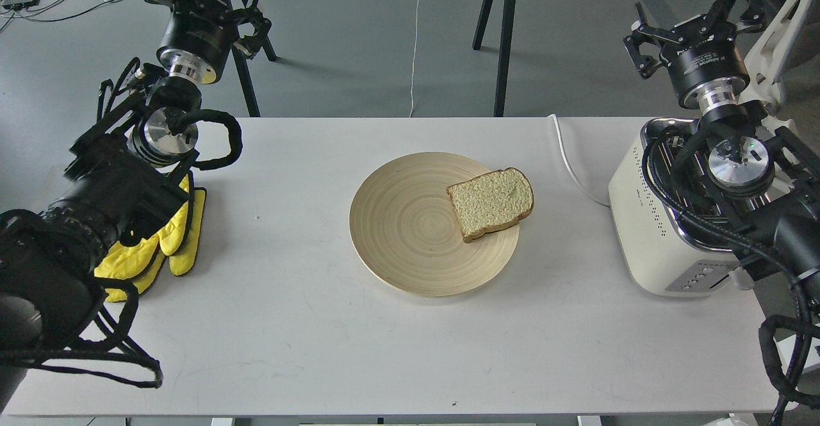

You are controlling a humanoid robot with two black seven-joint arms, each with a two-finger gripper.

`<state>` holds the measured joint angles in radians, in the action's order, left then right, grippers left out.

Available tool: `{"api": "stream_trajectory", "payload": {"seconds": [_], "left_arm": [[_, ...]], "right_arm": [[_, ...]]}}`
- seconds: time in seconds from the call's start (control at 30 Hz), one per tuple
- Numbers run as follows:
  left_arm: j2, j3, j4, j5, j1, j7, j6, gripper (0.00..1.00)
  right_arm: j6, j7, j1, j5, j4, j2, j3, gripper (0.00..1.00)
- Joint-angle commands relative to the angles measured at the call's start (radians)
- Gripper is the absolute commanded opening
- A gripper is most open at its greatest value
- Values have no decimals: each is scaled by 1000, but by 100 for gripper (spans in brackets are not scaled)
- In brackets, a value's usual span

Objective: Put bread in toaster with right arm
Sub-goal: 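Move the right gripper from above the toaster toward the bread slice in the bowl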

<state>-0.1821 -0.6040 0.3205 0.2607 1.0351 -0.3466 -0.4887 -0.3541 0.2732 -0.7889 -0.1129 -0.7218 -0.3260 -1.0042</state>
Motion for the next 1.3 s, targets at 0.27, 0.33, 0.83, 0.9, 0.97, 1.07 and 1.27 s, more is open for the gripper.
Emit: {"api": "stream_trajectory", "payload": {"seconds": [0.27, 0.33, 0.83, 0.9, 0.97, 1.07, 1.27], "left_arm": [[0, 3, -5, 0, -3, 1, 0, 100], [1, 3, -5, 0, -3, 1, 0, 100], [1, 3, -5, 0, -6, 1, 0, 100], [1, 3, -5, 0, -6, 1, 0, 100], [1, 3, -5, 0, -6, 1, 0, 100], [3, 3, -5, 0, -6, 1, 0, 100], [4, 3, -5, -1, -6, 1, 0, 100]], "right_arm": [[29, -57, -64, 53, -2, -7, 85, 99], [59, -55, -98, 123, -2, -15, 137, 99], [227, -66, -213, 679, -39, -71, 530, 97], [236, -65, -213, 684, -34, -71, 597, 97], [250, -63, -210, 699, -34, -71, 666, 97], [290, -60, -201, 736, -34, -70, 765, 97], [401, -54, -190, 874, -36, -51, 939, 97]]}}
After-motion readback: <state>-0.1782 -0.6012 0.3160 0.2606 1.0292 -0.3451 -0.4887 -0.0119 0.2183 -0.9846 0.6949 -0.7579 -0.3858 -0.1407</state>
